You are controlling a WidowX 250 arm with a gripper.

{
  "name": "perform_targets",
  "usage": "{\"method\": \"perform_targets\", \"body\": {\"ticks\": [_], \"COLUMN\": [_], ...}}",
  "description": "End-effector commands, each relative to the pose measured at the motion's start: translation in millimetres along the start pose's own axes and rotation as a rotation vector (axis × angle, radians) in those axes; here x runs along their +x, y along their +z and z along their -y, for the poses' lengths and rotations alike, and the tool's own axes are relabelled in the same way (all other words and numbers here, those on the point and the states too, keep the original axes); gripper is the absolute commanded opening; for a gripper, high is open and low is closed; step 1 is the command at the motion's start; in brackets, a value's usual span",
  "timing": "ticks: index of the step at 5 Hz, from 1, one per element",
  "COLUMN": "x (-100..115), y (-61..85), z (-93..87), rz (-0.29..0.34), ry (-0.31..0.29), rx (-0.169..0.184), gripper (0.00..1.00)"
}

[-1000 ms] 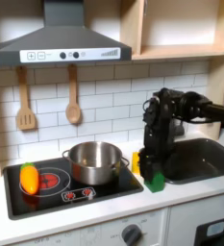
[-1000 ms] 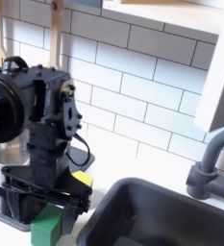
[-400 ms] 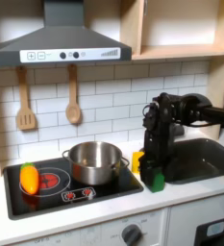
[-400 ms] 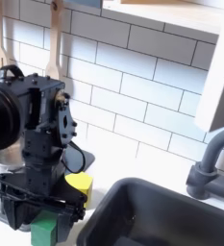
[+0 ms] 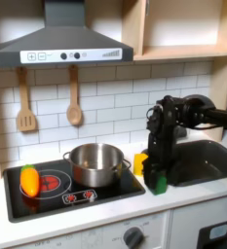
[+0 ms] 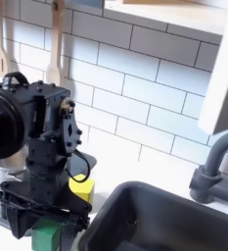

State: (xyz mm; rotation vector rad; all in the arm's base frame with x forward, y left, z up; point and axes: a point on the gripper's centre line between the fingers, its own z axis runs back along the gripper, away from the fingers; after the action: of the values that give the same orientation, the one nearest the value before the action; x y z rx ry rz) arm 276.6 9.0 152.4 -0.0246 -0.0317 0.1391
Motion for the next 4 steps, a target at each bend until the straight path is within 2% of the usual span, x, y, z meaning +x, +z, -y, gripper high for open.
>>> {"method": "perform_targets", "body": {"ticks": [1,3,4], "x": [5.2,6.7,8.0], "y": [-8.6,-15.8,-15.8], "z": [-1.1,-2.0,-0.4], "rz": [-0.014,-0.029,-0.02], "ry": [0.001,0.014,0.006], "rx": [0.002,0.003,0.009], "gripper": [1.0,1.0,0.0]}}
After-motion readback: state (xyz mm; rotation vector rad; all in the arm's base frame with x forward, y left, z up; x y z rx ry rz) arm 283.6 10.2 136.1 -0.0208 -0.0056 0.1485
